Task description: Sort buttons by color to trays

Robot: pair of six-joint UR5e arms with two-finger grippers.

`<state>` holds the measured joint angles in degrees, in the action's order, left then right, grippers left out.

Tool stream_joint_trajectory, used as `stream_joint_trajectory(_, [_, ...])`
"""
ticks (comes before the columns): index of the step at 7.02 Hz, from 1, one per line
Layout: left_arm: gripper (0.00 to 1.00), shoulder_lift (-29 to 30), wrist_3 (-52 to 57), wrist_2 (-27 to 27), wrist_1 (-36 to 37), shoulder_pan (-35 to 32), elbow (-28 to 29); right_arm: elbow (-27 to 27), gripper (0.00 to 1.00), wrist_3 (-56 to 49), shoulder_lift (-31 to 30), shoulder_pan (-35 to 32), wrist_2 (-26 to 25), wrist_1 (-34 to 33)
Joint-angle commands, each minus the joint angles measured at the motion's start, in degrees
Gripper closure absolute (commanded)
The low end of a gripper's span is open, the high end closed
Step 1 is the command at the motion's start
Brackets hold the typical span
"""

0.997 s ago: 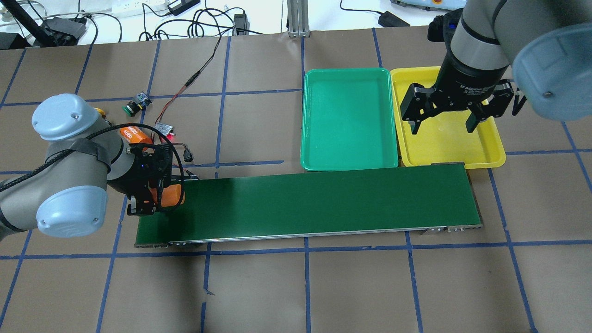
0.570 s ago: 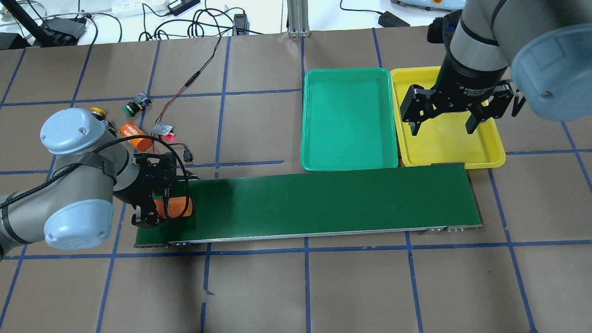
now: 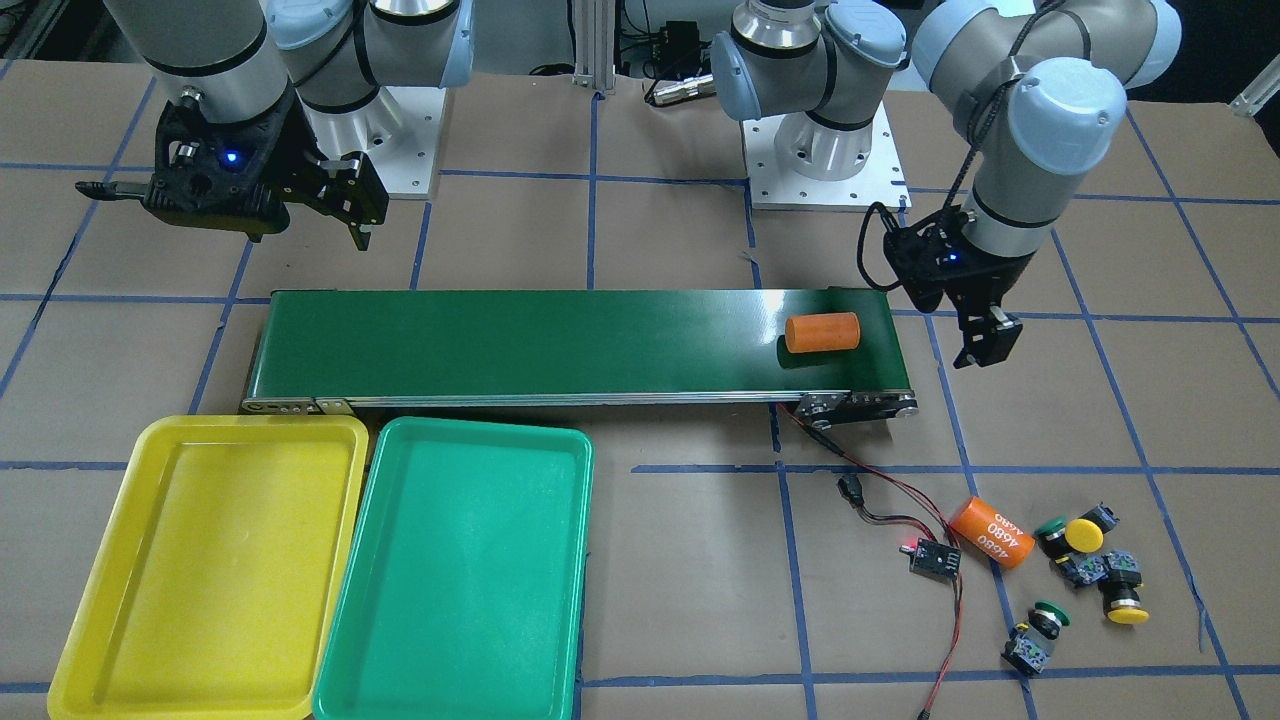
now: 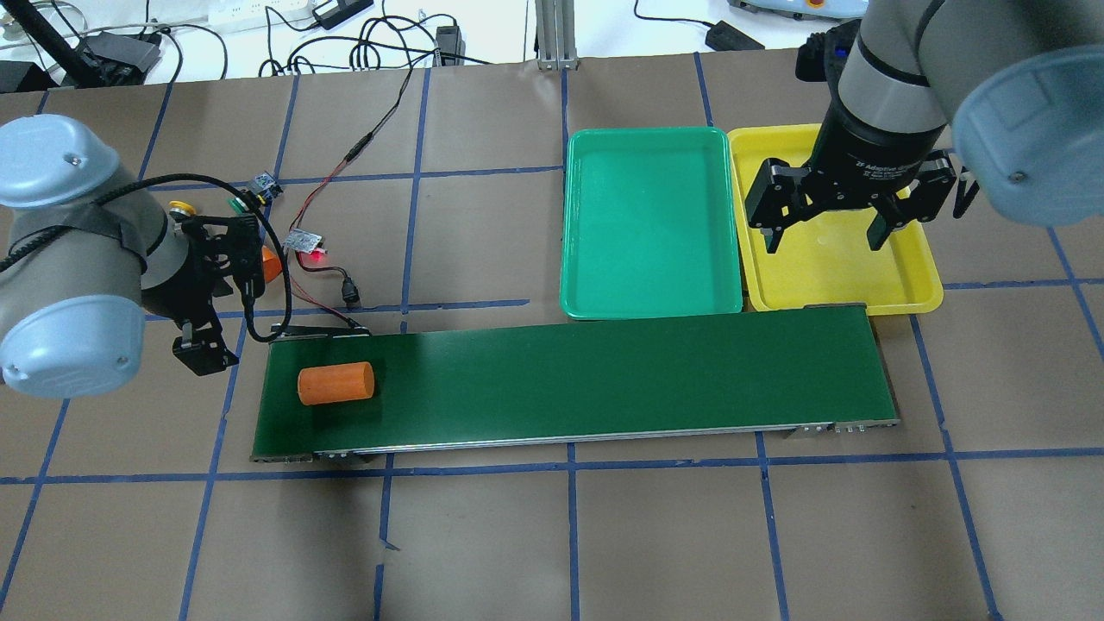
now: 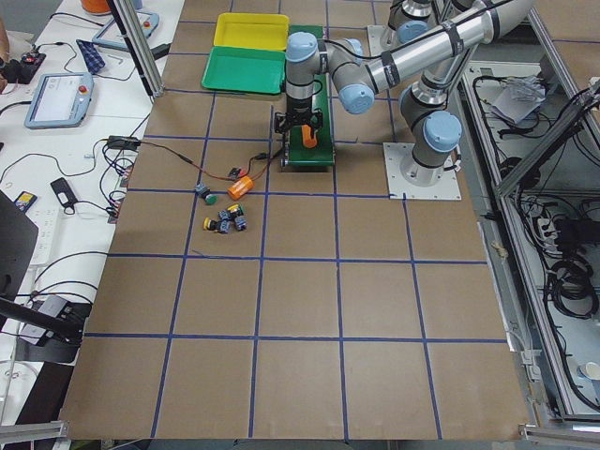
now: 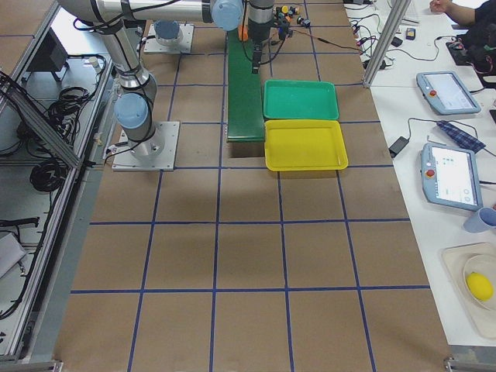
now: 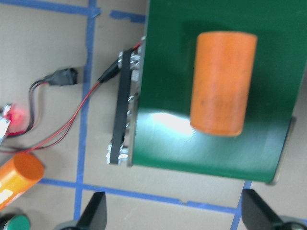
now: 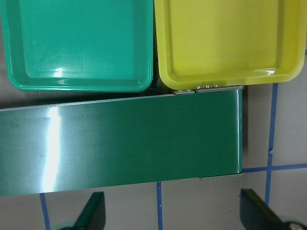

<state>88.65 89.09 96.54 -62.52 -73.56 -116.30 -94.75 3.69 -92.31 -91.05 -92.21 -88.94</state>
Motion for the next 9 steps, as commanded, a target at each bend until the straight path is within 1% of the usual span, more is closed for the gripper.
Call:
stream_joint_trajectory(1, [0.0, 8.3, -0.3, -0.6, 0.1, 1.9, 8.5, 0.0, 0.0, 0.0, 0.0, 0.0, 0.0, 0.0])
stream_joint_trajectory(2, [0.0, 11.4, 11.7, -0.3, 0.6, 2.5, 10.6, 0.0, 0.0, 0.0, 0.0, 0.0, -0.2, -0.1])
stream_joint_trajectory(3, [0.0, 15.0, 21.2, -0.4, 7.2, 3.2, 12.3, 0.0, 0.0, -0.1, 0.0, 0.0, -0.2, -0.1])
stream_joint_trajectory(4, [0.0, 18.4, 31.9, -0.6, 12.0, 3.3, 13.5, 0.0, 0.0, 0.0, -0.1, 0.0, -0.2, 0.0])
stream_joint_trajectory(5, [0.0, 20.9, 37.3, -0.7, 13.6, 3.3, 13.3, 0.0, 0.0, 0.0, 0.0, 0.0, -0.2, 0.1])
stream_joint_trajectory(6, [0.0, 23.4, 38.8, -1.7, 17.7, 3.3, 13.5, 0.0, 0.0, 0.0, -0.1, 0.0, -0.2, 0.4])
stream_joint_trajectory(7, [0.0, 25.1, 39.7, -5.8, 18.5, 3.3, 13.7, 0.0, 0.0, -0.1, 0.0, 0.0, -0.3, 0.3])
stream_joint_trajectory(8, [0.0, 26.2, 40.2, -6.9, 21.3, 3.9, 13.1, 0.0, 0.0, -0.1, 0.0, 0.0, -0.2, 0.3])
stream_joint_trajectory(9, [0.0, 27.1, 40.2, -8.8, 21.6, 5.1, 12.9, 0.0, 0.0, -0.1, 0.0, 0.0, -0.2, 0.3])
